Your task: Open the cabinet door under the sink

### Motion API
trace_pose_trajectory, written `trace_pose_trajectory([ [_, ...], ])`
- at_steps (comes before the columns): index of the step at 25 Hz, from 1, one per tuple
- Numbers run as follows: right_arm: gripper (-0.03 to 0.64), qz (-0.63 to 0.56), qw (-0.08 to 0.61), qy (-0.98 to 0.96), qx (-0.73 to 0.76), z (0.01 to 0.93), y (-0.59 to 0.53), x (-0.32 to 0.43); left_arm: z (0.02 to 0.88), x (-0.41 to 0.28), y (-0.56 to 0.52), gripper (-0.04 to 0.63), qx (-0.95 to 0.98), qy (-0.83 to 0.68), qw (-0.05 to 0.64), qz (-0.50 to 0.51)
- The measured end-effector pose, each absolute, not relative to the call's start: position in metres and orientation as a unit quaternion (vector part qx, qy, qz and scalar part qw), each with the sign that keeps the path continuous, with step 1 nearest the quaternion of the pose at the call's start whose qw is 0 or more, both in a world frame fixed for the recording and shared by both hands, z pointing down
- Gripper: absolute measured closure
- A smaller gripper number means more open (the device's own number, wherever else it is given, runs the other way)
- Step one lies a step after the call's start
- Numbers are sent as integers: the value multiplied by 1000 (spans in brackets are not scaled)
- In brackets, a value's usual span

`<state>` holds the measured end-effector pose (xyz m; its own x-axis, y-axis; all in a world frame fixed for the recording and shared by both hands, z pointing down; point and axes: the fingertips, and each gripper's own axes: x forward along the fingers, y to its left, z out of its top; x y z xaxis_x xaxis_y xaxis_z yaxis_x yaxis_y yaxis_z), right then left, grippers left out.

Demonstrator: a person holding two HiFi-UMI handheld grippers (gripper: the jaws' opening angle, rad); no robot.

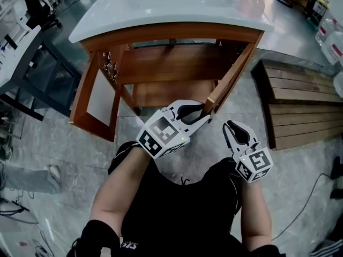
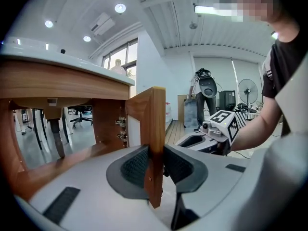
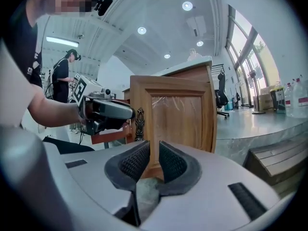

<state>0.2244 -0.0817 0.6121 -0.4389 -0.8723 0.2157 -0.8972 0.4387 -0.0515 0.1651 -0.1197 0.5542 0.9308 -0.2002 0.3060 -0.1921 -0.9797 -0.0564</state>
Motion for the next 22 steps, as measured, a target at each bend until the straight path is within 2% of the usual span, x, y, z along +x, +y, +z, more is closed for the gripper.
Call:
trace_pose_trajectory([
  [22, 563, 98, 74, -820, 558, 621, -20, 248, 555, 222, -72, 463, -990, 33, 4, -134],
])
